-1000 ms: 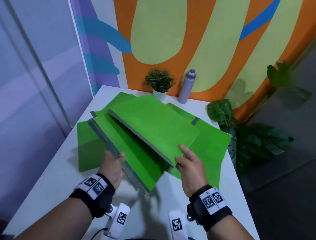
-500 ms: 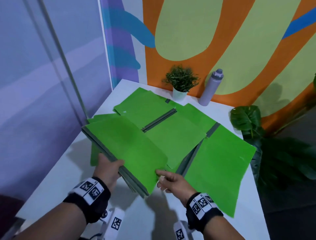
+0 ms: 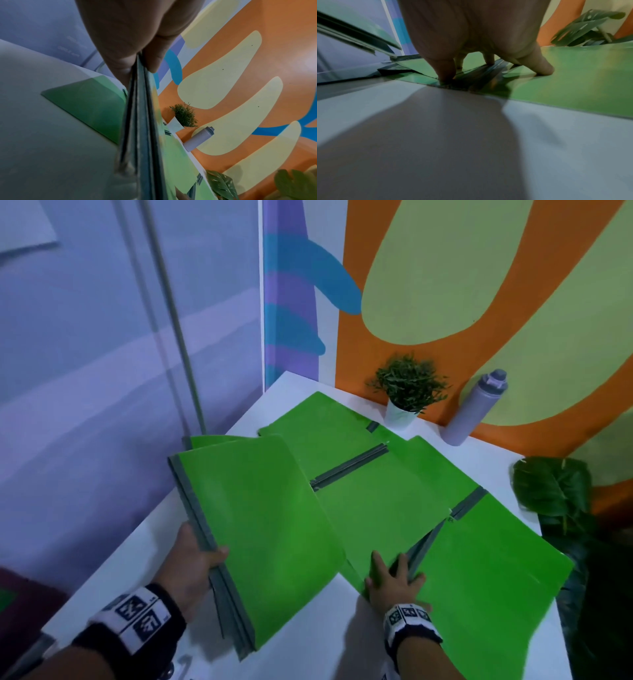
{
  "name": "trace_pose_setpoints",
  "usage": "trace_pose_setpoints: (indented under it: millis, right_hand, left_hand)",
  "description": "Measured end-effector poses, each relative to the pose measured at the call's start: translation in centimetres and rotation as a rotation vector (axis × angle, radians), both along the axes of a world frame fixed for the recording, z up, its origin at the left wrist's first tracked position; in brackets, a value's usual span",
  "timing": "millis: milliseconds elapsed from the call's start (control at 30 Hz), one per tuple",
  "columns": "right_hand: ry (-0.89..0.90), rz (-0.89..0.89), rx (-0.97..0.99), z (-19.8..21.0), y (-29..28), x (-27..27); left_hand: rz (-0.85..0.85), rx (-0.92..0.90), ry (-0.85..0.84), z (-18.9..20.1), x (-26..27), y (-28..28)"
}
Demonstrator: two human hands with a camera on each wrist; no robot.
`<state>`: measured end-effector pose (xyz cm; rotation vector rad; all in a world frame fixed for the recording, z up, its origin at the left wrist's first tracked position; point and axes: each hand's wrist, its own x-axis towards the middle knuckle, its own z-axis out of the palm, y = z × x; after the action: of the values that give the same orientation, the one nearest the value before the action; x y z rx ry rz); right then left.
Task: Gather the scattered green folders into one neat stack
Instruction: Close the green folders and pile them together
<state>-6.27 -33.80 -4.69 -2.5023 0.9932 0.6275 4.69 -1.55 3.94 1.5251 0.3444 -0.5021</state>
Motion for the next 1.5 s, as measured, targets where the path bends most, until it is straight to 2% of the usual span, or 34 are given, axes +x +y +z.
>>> trace_pose_setpoints:
  millis: [267, 467, 567, 666, 733, 800, 866, 933, 1033, 1100, 1233, 1333, 1400, 1500]
  right_hand:
    - [0.002, 0.11, -0.007, 0.1, 1.6, -7.1]
    - [-0.032, 0.236, -0.081, 0.5, 3.8, -14.8]
    - [-0.052, 0.207, -0.033, 0.9, 4.8, -17.1]
    - [-0.133, 0.101, -0.028, 1.6, 5.5, -17.0]
    - [-0.246, -0.01, 0.054, 2.4, 5.8, -15.5]
    - [-0.369, -0.208, 0.219, 3.8, 6.0, -13.9]
    - [-0.412, -0.431, 0.477, 4.8, 6.0, -12.7]
    - [-0.418, -0.588, 0.639, 5.4, 5.8, -12.0]
    - [-0.487, -0.783, 0.623, 5.2, 4.8, -12.6]
    - [-0.533, -0.855, 0.54, 5.4, 4.0, -13.5]
    - [-0.587, -0.984, 0.495, 5.5, 2.2, -15.2]
    - [-0.633, -1.062, 0.491, 5.9, 1.8, -16.1]
    - [-0.633, -1.091, 0.482, 6.1, 1.7, -16.5]
    - [-0.632, -1.124, 0.481, 6.4, 1.7, -16.6]
  left_hand:
    - [-0.059, 0.015, 0.021, -1.5, 0.1, 0.8]
    - [-0.194, 0.038, 0.018, -1.4, -1.8, 0.4]
    - [-0.227, 0.074, 0.044, -1.9, -2.4, 0.3]
    - [-0.28, 0.104, 0.004, -2.5, -3.3, -0.3]
    - [-0.355, 0.146, -0.032, -2.3, -4.0, -1.0]
    - [-0.426, 0.155, -0.032, -2.3, -4.8, -1.9]
    - [-0.492, 0.163, -0.025, -2.6, -5.5, -3.0]
    - [-0.556, 0.176, -0.035, -2.6, -6.4, -4.2]
    - [-0.732, 0.26, -0.062, -2.6, -7.2, -6.3]
    - [-0.819, 0.453, -0.161, -2.9, -7.2, -7.2]
    - [-0.682, 0.859, -0.327, -5.0, -6.0, -6.7]
    - [-0.784, 1.082, -0.386, -6.2, -5.4, -6.0]
    - [-0.861, 1.177, -0.434, -6.7, -5.6, -6.0]
    - [-0.863, 1.193, -0.493, -7.4, -6.0, -6.2]
